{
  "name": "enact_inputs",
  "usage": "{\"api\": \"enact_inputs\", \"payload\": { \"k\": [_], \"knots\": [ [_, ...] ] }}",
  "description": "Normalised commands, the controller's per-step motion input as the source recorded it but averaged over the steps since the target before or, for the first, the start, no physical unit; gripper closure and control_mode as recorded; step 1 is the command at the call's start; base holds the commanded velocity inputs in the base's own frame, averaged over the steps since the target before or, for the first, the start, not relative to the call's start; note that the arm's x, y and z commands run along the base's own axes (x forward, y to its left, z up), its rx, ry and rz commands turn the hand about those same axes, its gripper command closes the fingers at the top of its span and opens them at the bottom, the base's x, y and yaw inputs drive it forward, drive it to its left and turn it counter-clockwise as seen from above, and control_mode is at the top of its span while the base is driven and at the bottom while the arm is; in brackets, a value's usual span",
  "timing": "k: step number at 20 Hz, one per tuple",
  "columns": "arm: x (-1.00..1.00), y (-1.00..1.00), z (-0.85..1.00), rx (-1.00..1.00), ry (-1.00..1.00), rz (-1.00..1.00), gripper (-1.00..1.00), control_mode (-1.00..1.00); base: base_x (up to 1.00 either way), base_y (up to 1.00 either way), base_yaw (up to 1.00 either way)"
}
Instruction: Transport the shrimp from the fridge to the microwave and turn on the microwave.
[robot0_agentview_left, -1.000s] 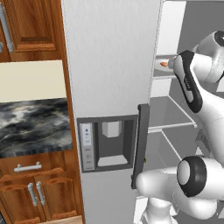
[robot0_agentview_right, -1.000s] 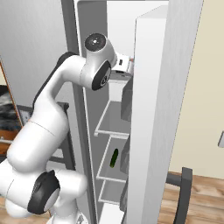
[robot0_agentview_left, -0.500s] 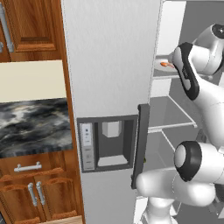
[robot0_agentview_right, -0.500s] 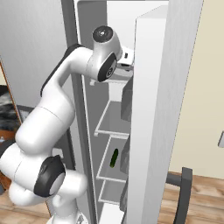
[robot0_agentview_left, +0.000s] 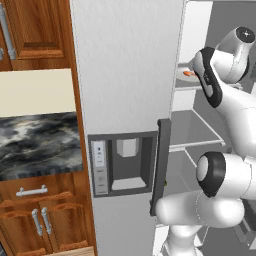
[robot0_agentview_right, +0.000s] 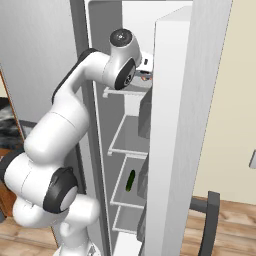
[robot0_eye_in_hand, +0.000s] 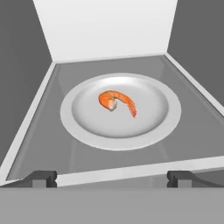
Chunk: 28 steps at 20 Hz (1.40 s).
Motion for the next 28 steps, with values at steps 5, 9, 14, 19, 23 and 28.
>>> {"api": "enact_inputs", "payload": {
  "k": [5,9,14,19,23,28],
  "knots": [
    [0.25,0.0,-0.09,0.0,0.0,0.0,-1.0,-1.0,0.0,0.0,0.0],
    [0.19,0.0,-0.1,0.0,0.0,0.02,-1.0,-1.0,0.0,0.0,0.0],
    [0.13,0.0,-0.06,0.0,0.0,0.07,-1.0,-1.0,0.0,0.0,0.0],
    [0.17,0.0,-0.05,0.0,0.0,0.07,-1.0,-1.0,0.0,0.0,0.0],
    [0.17,-0.01,-0.01,-0.04,0.0,0.01,-1.0,-1.0,0.0,0.0,0.0],
    [0.23,0.0,0.0,-0.05,0.0,0.0,-1.0,-1.0,0.0,0.0,0.0]
  ]
}}
